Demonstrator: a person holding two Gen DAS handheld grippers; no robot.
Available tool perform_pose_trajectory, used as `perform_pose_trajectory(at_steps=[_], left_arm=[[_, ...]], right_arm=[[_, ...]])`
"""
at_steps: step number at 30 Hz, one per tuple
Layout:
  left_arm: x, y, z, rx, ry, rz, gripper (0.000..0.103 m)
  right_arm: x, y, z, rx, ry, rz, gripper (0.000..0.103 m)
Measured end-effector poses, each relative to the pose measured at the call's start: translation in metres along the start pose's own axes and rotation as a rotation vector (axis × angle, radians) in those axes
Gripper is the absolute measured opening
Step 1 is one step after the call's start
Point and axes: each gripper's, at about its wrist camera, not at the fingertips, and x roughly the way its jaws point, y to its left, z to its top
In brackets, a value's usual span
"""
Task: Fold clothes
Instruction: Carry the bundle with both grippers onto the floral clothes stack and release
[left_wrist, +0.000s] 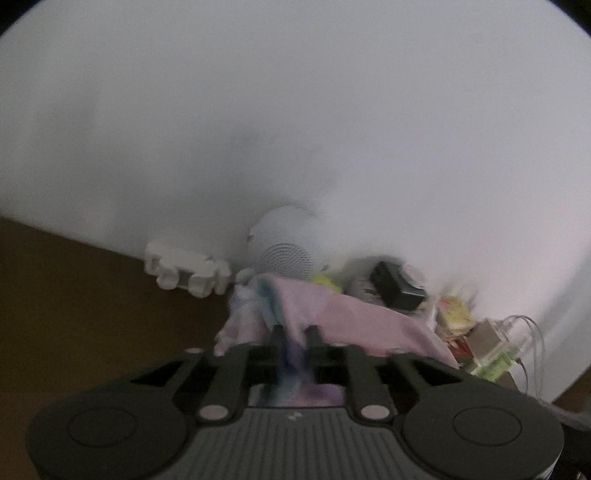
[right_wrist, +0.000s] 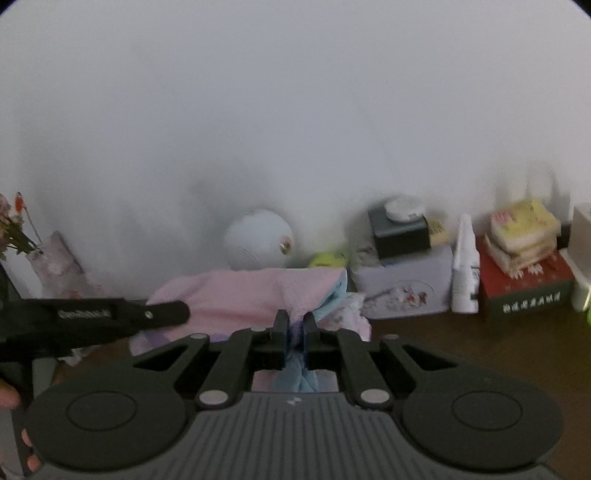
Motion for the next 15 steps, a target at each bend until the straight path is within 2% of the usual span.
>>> perform_pose_trajectory(at_steps=[1, 2, 4, 6, 7, 8, 9, 10, 11, 12, 13, 14, 15], left_arm=[[-0.001, 0.004, -0.002, -0.010, -0.009, 0.018, 0.045], [-0.007, 0.006, -0.004, -0.007, -0.029, 0.067, 0.050], [-0.024, 0.004, -0.005, 0.017, -0.100, 0.141, 0.048], [-0.038, -0.005, -0.007, 0.031, -0.170, 0.114, 0.047], [-0.045, -0.010, -0.007, 0.037, -0.204, 0.100, 0.047], [-0.050, -0.015, -0.008, 0.047, -0.229, 0.090, 0.047], [-0.045, -0.021, -0.012, 0.070, -0.212, 0.093, 0.046], [-0.038, -0.027, -0.015, 0.093, -0.189, 0.102, 0.039], [-0.028, -0.028, -0.020, 0.115, -0.146, 0.135, 0.028], [-0.017, -0.030, -0.025, 0.136, -0.102, 0.169, 0.023], [-0.008, -0.031, -0.029, 0.154, -0.065, 0.201, 0.022], [-0.004, -0.029, -0.033, 0.155, -0.060, 0.225, 0.023], [-0.008, -0.027, -0.034, 0.138, -0.072, 0.238, 0.023]], right_arm=[[-0.004, 0.000, 0.000, -0.013, -0.025, -0.012, 0.027], [-0.008, 0.001, -0.001, -0.025, -0.050, -0.024, 0.039], [-0.016, 0.002, -0.001, -0.052, -0.103, -0.046, 0.039], [-0.025, 0.010, -0.001, -0.092, -0.175, -0.048, 0.035], [-0.030, 0.013, 0.000, -0.112, -0.211, -0.050, 0.024], [-0.033, 0.017, 0.000, -0.132, -0.237, -0.041, 0.021], [-0.029, 0.021, -0.003, -0.152, -0.220, 0.009, 0.021], [-0.025, 0.024, -0.006, -0.172, -0.199, 0.048, 0.020], [-0.016, 0.026, -0.011, -0.194, -0.162, 0.047, 0.020], [-0.008, 0.028, -0.015, -0.214, -0.125, 0.039, 0.020], [-0.002, 0.029, -0.019, -0.227, -0.092, 0.007, 0.019], [0.003, 0.030, -0.021, -0.240, -0.065, -0.017, 0.019], [-0.002, 0.032, -0.019, -0.244, -0.076, -0.015, 0.019]])
